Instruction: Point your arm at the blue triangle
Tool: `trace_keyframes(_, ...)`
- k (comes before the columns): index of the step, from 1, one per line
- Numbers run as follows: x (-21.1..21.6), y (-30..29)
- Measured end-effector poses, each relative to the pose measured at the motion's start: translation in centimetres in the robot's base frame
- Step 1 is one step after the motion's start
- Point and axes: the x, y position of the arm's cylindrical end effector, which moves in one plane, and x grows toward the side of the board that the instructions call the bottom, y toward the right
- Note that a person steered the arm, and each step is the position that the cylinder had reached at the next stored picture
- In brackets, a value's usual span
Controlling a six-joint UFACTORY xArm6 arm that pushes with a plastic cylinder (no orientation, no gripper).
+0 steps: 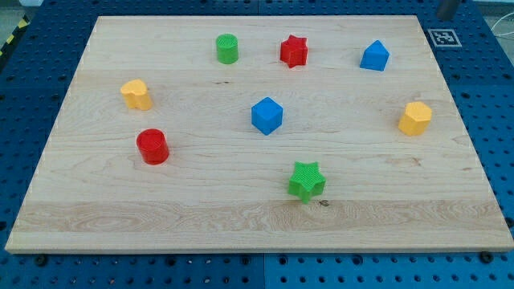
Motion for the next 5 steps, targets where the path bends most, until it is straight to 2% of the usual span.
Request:
trace_keyframes(2,0.2,0.0)
trace_keyframes(3,1.6,-1.5)
trace_keyframes(4,7.3,-9.7)
trace_keyframes(5,7.4,-10.0)
